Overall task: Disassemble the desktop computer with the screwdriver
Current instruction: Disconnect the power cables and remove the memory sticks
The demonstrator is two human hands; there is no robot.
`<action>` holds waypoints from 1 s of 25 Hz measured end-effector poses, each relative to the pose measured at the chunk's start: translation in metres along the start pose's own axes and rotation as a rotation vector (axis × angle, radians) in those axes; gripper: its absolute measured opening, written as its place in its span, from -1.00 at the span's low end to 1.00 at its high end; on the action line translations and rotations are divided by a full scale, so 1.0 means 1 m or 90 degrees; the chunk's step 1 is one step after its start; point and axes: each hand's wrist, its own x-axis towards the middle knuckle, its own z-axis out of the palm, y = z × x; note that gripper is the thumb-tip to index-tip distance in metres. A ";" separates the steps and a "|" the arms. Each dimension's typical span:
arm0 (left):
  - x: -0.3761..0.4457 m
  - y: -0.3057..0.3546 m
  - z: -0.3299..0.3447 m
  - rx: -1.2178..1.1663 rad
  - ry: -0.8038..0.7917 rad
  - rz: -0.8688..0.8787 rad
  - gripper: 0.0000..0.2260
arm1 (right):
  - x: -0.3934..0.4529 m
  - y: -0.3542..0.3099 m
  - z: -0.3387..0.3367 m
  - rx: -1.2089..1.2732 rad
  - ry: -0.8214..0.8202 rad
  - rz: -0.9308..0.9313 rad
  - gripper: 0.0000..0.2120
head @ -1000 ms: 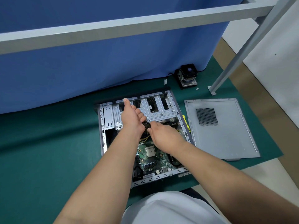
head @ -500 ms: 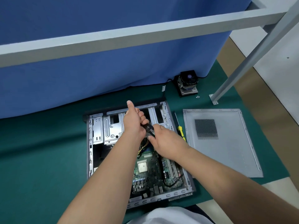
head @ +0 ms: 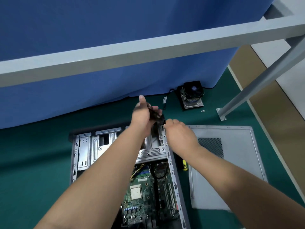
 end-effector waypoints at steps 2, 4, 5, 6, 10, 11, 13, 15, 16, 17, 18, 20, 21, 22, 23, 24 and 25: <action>0.017 0.008 -0.015 0.263 0.004 0.104 -0.59 | 0.018 0.021 0.004 0.091 0.025 0.076 -0.80; 0.031 0.008 -0.048 0.646 -0.002 0.243 -0.59 | 0.043 0.044 0.014 0.117 -0.027 0.184 -0.78; 0.038 0.005 -0.065 0.838 0.007 0.281 -0.57 | 0.057 0.054 0.021 0.101 -0.077 0.231 -0.79; 0.043 -0.001 -0.081 0.992 0.032 0.315 -0.54 | 0.070 0.062 0.028 0.080 -0.119 0.273 -0.78; 0.045 -0.021 -0.105 1.152 0.127 0.486 -0.50 | 0.116 0.073 0.055 0.003 -0.132 0.361 -0.68; 0.047 -0.023 -0.105 1.145 0.140 0.507 -0.51 | 0.125 0.073 0.062 -0.008 -0.101 0.365 -0.66; 0.049 -0.025 -0.106 1.148 0.155 0.537 -0.53 | 0.142 0.071 0.070 0.002 -0.035 0.395 -0.65; 0.052 -0.027 -0.106 1.144 0.168 0.566 -0.55 | 0.156 0.069 0.078 0.010 -0.016 0.414 -0.68; 0.053 -0.028 -0.107 1.140 0.176 0.574 -0.56 | 0.160 0.068 0.084 0.010 -0.027 0.413 -0.69; 0.054 -0.029 -0.107 1.136 0.184 0.579 -0.57 | 0.163 0.067 0.088 0.012 -0.042 0.412 -0.69; 0.055 -0.030 -0.107 1.133 0.186 0.581 -0.58 | 0.165 0.067 0.094 0.017 -0.061 0.414 -0.69; 0.055 -0.031 -0.106 1.128 0.190 0.584 -0.59 | 0.164 0.070 0.100 0.031 -0.085 0.420 -0.70; 0.055 -0.031 -0.106 1.126 0.193 0.583 -0.60 | 0.164 0.071 0.103 0.030 -0.089 0.418 -0.70; 0.055 -0.031 -0.106 1.125 0.192 0.581 -0.60 | 0.164 0.072 0.103 0.021 -0.091 0.412 -0.70; 0.055 -0.031 -0.106 1.125 0.190 0.578 -0.60 | 0.164 0.072 0.103 0.007 -0.092 0.402 -0.69; 0.055 -0.031 -0.106 1.124 0.188 0.576 -0.60 | 0.162 0.072 0.102 -0.008 -0.091 0.391 -0.67; 0.055 -0.030 -0.106 1.124 0.186 0.573 -0.60 | 0.159 0.071 0.101 -0.015 -0.085 0.382 -0.67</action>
